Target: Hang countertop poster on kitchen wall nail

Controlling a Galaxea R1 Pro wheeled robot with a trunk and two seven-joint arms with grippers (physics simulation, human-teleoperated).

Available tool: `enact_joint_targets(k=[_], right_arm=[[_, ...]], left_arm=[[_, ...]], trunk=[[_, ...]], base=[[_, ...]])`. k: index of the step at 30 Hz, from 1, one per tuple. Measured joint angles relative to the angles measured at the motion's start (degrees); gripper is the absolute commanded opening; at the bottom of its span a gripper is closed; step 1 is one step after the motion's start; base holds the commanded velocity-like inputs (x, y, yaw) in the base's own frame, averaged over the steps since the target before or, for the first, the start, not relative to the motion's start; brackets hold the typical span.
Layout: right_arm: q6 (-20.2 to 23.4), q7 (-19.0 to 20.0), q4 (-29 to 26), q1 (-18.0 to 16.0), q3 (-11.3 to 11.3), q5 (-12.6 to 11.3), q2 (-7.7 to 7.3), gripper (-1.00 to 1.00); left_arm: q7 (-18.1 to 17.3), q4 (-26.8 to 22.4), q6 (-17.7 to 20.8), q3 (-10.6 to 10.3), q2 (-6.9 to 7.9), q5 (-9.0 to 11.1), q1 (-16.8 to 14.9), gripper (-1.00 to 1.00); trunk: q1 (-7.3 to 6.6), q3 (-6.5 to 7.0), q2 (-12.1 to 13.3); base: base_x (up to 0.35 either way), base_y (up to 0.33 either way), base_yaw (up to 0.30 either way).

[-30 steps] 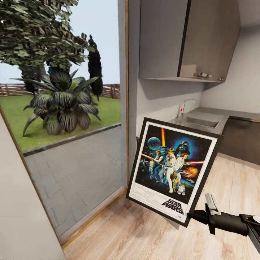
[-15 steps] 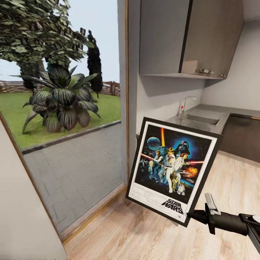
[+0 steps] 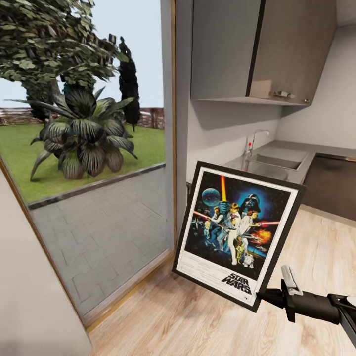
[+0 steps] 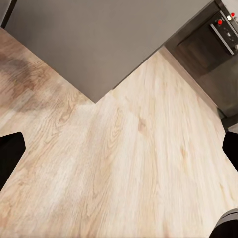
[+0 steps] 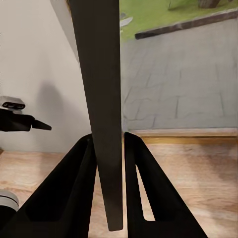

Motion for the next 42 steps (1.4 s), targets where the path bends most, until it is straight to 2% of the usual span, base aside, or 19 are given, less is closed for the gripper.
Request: enact_joint_targets(k=[6,11,26,42], right_arm=[[-0.17,0.01,-0.12,0.11,-0.02,0.00,0.00,-1.00],[-0.28,0.01,-0.22,0.14,0.03,-0.01,0.00,-1.00],[-0.55,-0.10,-0.35,0.11,0.22,0.15,0.01,-1.00],[-0.63,-0.16,-0.36,0.12,0.23,0.41,0.01,-1.00]], left_arm=[[0.00,0.00,0.01,0.01,0.00,0.00,0.00,1.00],[0.00,0.00,0.00,-0.01,0.00,0.00,-0.01,1.00],[-0.03,-0.02,-0.04,-0.02,0.01,0.01,0.01,1.00],[-0.03,-0.02,-0.07,-0.02,0.01,0.01,0.02,1.00]], trunk=[[0.01,-0.01,0.00],[0.03,-0.01,0.00],[0.01,-0.78,0.00],[0.01,-1.72,0.00]], base=[[-0.033,0.000,0.000],[-0.257,0.000,0.006],[-0.109,-0.004,0.200],[-0.227,-0.086,0.216]])
